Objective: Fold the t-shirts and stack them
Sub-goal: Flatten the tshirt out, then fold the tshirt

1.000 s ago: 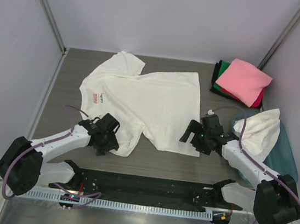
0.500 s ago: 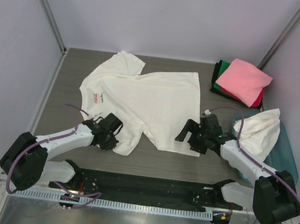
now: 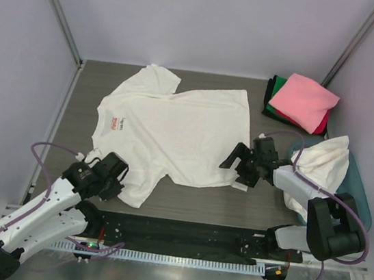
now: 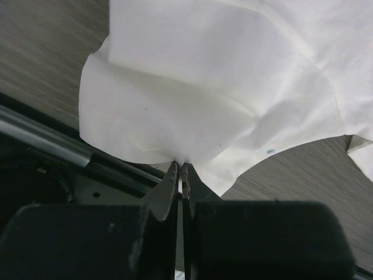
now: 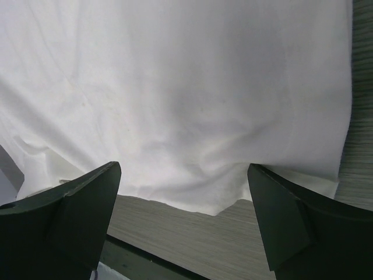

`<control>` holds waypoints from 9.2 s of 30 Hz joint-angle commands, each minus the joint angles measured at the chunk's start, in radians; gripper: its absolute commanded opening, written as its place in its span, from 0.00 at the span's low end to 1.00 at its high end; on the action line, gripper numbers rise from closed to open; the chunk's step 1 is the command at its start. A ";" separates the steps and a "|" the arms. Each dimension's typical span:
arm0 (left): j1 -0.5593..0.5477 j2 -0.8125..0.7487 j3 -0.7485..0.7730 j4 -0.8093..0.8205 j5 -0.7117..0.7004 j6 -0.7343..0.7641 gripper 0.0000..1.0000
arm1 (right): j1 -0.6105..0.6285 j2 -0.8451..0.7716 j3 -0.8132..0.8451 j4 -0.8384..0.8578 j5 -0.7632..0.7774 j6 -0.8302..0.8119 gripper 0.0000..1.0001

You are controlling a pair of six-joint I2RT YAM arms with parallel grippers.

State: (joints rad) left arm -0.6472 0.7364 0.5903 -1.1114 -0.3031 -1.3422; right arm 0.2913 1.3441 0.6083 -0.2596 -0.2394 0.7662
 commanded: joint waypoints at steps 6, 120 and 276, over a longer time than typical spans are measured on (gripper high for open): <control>-0.016 -0.104 0.123 -0.295 -0.039 -0.084 0.00 | -0.014 -0.106 -0.076 -0.225 0.219 -0.041 0.99; 0.370 1.201 1.344 0.036 -0.189 1.008 0.00 | -0.106 0.288 0.608 -0.213 0.425 -0.096 0.01; 0.672 2.077 1.901 0.818 0.367 0.500 0.07 | 0.217 -0.524 -0.664 0.735 -0.070 0.150 1.00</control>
State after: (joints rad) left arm -0.0074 2.7739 2.4752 -0.2687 0.0433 -0.8230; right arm 0.5068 0.8028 0.0402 0.3965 -0.3168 0.9161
